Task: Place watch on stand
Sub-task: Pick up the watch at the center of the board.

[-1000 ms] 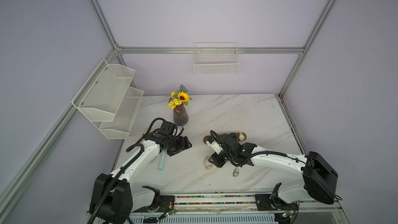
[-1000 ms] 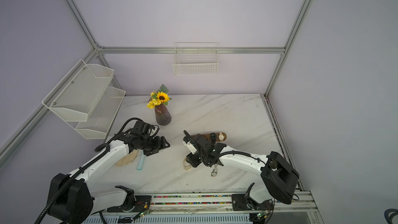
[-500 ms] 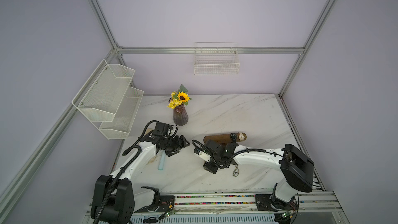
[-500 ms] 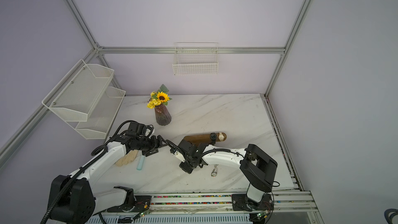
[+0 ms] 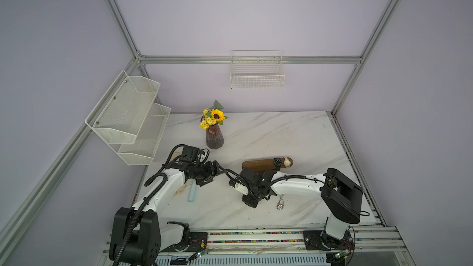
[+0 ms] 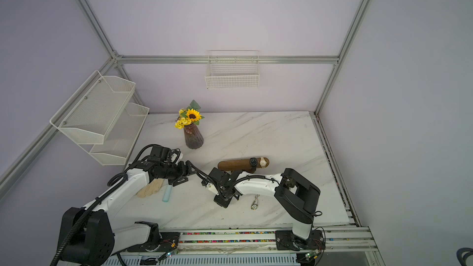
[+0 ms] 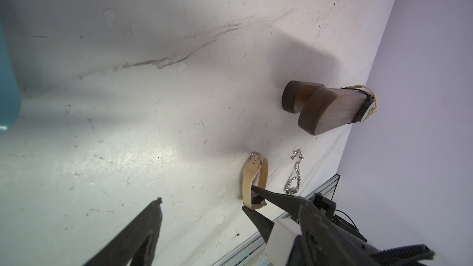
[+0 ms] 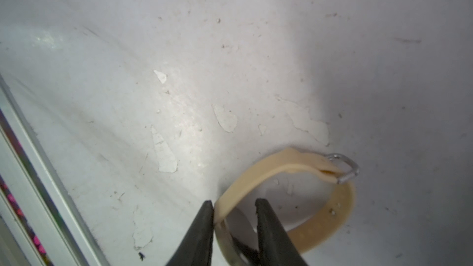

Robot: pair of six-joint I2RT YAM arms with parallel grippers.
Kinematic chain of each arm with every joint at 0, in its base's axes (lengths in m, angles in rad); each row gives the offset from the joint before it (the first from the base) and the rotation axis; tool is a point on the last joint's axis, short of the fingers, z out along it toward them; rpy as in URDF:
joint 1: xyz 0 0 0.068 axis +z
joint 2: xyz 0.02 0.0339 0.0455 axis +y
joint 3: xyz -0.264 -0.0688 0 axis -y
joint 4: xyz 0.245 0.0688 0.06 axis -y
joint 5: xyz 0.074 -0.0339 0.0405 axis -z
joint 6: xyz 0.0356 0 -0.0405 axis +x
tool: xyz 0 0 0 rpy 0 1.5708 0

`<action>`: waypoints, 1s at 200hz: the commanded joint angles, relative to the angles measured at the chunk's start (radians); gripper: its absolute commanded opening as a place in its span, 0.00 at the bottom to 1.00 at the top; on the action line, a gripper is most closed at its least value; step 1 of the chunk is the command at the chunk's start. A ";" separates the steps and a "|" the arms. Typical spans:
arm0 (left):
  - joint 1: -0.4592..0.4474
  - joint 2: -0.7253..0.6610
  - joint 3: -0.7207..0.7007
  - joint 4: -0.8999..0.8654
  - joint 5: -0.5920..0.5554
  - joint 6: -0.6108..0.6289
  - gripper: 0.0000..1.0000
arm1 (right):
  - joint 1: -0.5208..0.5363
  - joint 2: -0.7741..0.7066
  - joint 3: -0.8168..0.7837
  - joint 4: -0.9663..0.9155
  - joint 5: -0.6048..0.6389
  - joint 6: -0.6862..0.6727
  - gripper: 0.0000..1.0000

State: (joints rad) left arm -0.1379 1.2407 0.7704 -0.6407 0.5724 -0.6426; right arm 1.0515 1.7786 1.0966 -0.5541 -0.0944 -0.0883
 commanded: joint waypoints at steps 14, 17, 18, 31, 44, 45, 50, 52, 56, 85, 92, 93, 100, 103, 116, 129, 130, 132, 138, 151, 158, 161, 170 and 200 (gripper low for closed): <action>0.007 0.007 -0.031 0.029 0.039 0.013 0.83 | 0.008 -0.005 -0.003 -0.020 -0.015 -0.008 0.36; 0.008 0.008 -0.032 0.030 0.039 0.014 0.83 | 0.007 -0.005 -0.007 -0.020 -0.015 -0.007 0.36; 0.008 0.009 -0.031 0.029 0.039 0.012 0.83 | 0.007 -0.005 -0.008 -0.021 -0.014 -0.007 0.36; 0.007 0.011 -0.032 0.032 0.043 0.010 0.83 | 0.006 -0.007 -0.017 -0.023 -0.004 -0.001 0.36; 0.009 0.014 -0.031 0.034 0.046 0.009 0.83 | 0.006 -0.013 -0.027 -0.020 -0.001 0.002 0.35; 0.009 0.014 -0.031 0.035 0.047 0.009 0.83 | 0.007 -0.013 -0.028 -0.020 -0.001 0.002 0.34; 0.009 0.013 -0.031 0.036 0.049 0.008 0.83 | 0.007 -0.016 -0.032 -0.018 -0.001 0.003 0.34; 0.009 0.015 -0.031 0.036 0.050 0.007 0.83 | 0.007 -0.017 -0.033 -0.017 0.000 0.003 0.33; 0.009 0.015 -0.031 0.036 0.051 0.005 0.83 | 0.006 -0.020 -0.036 -0.015 0.000 0.003 0.32; 0.009 0.014 -0.032 0.042 0.060 0.000 0.83 | 0.007 -0.031 -0.049 -0.003 -0.002 0.008 0.26; 0.009 0.013 -0.031 0.044 0.063 -0.002 0.82 | 0.006 -0.037 -0.051 0.003 -0.006 0.011 0.24; 0.009 0.013 -0.032 0.045 0.063 -0.002 0.82 | 0.006 -0.038 -0.052 0.004 -0.007 0.011 0.24; 0.009 0.013 -0.033 0.045 0.067 -0.003 0.82 | 0.006 -0.044 -0.056 0.012 -0.008 0.015 0.22; 0.009 0.011 -0.033 0.046 0.068 -0.005 0.82 | 0.006 -0.046 -0.058 0.016 -0.008 0.017 0.20; 0.008 0.010 -0.035 0.048 0.073 -0.006 0.82 | 0.005 -0.059 -0.066 0.030 -0.014 0.020 0.17; 0.010 0.011 -0.037 0.051 0.082 -0.011 0.82 | 0.005 -0.069 -0.068 0.041 -0.017 0.025 0.13; 0.009 0.011 -0.037 0.052 0.082 -0.012 0.82 | 0.005 -0.070 -0.068 0.042 -0.018 0.025 0.13; 0.009 0.010 -0.038 0.053 0.082 -0.012 0.82 | 0.004 -0.072 -0.067 0.044 -0.020 0.026 0.13; 0.009 0.011 -0.038 0.057 0.088 -0.016 0.82 | 0.004 -0.078 -0.068 0.049 -0.021 0.029 0.13; 0.010 0.011 -0.038 0.063 0.101 -0.025 0.82 | -0.003 -0.089 -0.068 0.064 -0.028 0.039 0.11; 0.009 0.011 -0.035 0.065 0.110 -0.028 0.81 | -0.011 -0.099 -0.069 0.075 -0.037 0.046 0.10; 0.009 0.010 -0.035 0.065 0.114 -0.029 0.81 | -0.014 -0.103 -0.070 0.081 -0.041 0.049 0.10; 0.009 0.007 -0.031 0.065 0.124 -0.035 0.81 | -0.025 -0.121 -0.072 0.083 -0.056 0.060 0.10; 0.006 -0.041 -0.013 0.101 0.219 -0.069 0.81 | -0.097 -0.207 -0.075 0.177 -0.160 0.104 0.10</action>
State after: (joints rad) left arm -0.1375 1.2533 0.7635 -0.5907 0.6781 -0.6743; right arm 1.0134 1.6600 1.0279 -0.4786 -0.1577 -0.0242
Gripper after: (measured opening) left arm 0.807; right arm 0.124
